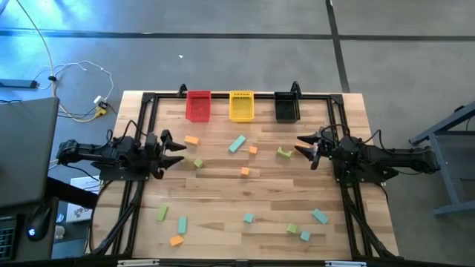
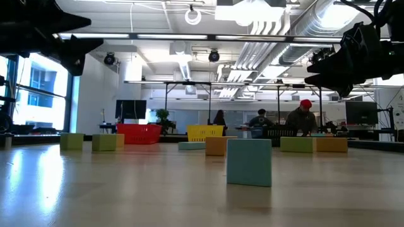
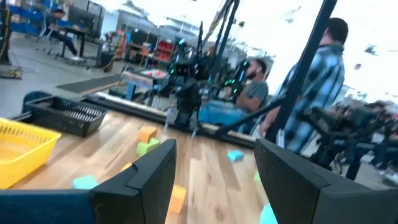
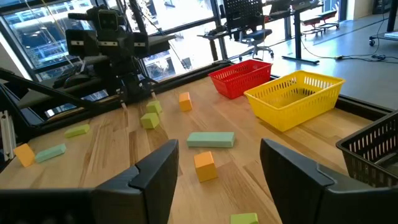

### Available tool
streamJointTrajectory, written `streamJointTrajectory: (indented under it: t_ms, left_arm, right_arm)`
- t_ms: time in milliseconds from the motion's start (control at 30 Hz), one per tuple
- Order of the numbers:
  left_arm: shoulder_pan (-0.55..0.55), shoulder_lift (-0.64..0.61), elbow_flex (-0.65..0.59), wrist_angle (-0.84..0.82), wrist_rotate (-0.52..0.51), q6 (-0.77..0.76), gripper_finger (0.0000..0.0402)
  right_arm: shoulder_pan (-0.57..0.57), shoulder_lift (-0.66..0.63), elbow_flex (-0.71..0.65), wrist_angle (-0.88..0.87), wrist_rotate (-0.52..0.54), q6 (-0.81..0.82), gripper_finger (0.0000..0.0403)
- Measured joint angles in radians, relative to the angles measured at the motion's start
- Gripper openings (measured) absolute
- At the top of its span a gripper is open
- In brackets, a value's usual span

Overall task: Sort & place blocks by color
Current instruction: Put the green block into the red basket

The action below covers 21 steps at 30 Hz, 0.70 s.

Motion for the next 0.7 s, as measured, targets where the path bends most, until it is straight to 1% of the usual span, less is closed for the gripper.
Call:
streamJointTrajectory:
  t_ms: [67, 233, 400, 533, 600, 700]
  left_arm:
    - [0.0, 0.0, 0.0, 0.02, -0.007, -0.021, 0.0207]
    - [0.0, 0.003, 0.0, 0.018, -0.075, -0.038, 0.0207]
    - [0.0, 0.041, 0.03, 0.003, -0.12, -0.042, 0.0207]
    - [0.0, 0.11, 0.098, -0.017, -0.126, -0.041, 0.0207]
    - [0.0, 0.154, 0.151, -0.067, -0.149, -0.041, 0.0207]
    - [0.0, 0.232, 0.238, -0.184, -0.202, -0.045, 0.0207]
  right_arm:
    - [0.0, 0.0, 0.0, 0.0, 0.0, 0.0, 0.0213]
    - [0.0, 0.0, 0.0, 0.0, 0.0, 0.0, 0.0213]
    - [0.0, 0.0, 0.0, 0.0, 0.0, 0.0, 0.0213]
    - [0.0, 0.0, 0.0, 0.0, 0.0, 0.0, 0.0213]
    - [0.0, 0.0, 0.0, 0.0, 0.0, 0.0, 0.0213]
    - [0.0, 0.0, 0.0, 0.0, 0.0, 0.0, 0.0213]
